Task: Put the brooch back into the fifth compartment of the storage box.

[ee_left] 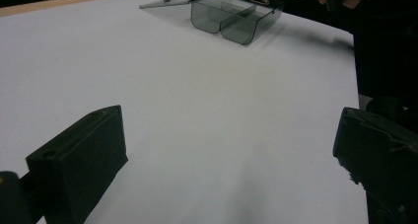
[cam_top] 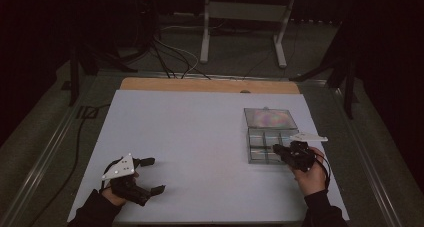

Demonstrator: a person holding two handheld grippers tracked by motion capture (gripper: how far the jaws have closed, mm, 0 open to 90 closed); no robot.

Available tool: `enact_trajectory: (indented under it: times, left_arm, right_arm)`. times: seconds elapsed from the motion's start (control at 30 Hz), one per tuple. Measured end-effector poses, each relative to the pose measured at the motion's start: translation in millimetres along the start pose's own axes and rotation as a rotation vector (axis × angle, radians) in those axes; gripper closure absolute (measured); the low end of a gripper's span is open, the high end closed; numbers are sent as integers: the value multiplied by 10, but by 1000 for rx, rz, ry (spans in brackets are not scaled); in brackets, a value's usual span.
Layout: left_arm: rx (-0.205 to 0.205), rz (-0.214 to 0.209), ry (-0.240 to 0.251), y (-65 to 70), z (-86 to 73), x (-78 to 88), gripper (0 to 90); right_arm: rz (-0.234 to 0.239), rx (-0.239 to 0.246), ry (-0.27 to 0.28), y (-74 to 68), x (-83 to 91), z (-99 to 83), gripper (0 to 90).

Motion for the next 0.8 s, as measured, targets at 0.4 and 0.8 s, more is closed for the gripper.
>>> enact_trajectory:
  times: [0.4, 0.8]
  left_arm:
    - [-2, 2, -6, -1, -4, -4, 12]
    - [0, 2, 0, -4, 0, 2, 12]
  right_arm:
    - [-3, -24, -48, 73, -85, -62, 851]
    - [8, -26, -58, 67, -134, -75, 762]
Point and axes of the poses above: each handheld gripper's, and its own axes: x roughly backward along the jaws, z roughly out of its top, y roughly to its right, the point moved 8 cm from there along -x, roughly forward along the jaws, and after that the axes turned 12 degrees about -y, right-handed, at the moved point
